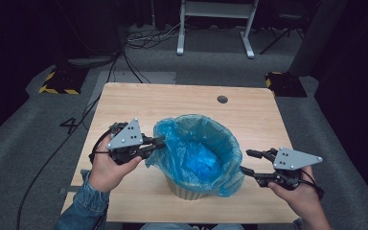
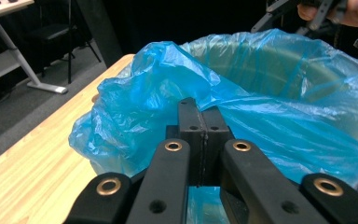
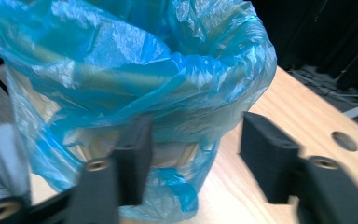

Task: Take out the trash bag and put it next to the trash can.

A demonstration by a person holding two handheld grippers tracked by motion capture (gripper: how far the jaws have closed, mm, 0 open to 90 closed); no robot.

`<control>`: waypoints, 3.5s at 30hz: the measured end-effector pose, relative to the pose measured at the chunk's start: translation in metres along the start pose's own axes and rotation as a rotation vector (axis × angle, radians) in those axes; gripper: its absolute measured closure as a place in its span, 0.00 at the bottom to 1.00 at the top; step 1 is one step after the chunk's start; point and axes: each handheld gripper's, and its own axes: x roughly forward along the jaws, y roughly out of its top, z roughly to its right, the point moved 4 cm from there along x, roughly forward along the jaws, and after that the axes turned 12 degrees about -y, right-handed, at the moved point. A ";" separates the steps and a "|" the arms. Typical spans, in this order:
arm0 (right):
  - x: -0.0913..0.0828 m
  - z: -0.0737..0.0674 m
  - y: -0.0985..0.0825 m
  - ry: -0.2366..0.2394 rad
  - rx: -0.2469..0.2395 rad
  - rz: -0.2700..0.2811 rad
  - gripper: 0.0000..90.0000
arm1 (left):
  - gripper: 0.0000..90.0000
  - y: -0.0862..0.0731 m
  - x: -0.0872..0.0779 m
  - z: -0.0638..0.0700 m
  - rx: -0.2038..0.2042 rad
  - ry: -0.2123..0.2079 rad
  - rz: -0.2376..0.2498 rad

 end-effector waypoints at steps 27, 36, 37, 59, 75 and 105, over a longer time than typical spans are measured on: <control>0.011 -0.010 0.077 0.033 -0.061 0.177 1.00 | 1.00 0.026 0.011 0.008 0.057 -0.027 0.017; 0.040 -0.030 0.104 0.174 0.006 0.171 1.00 | 1.00 0.040 0.024 0.010 0.076 -0.050 0.009; 0.044 -0.032 0.105 0.187 0.017 0.157 0.96 | 1.00 0.040 0.025 0.009 0.074 -0.053 0.013; 0.054 -0.009 0.075 -0.099 -0.048 -0.122 0.21 | 1.00 0.035 0.065 0.005 0.050 -0.105 -0.119; 0.059 -0.018 0.099 0.172 0.147 0.040 1.00 | 1.00 0.045 0.049 0.007 0.067 -0.091 -0.053; 0.086 -0.030 0.116 0.124 0.142 0.035 1.00 | 0.42 0.036 0.010 0.010 0.046 0.034 0.000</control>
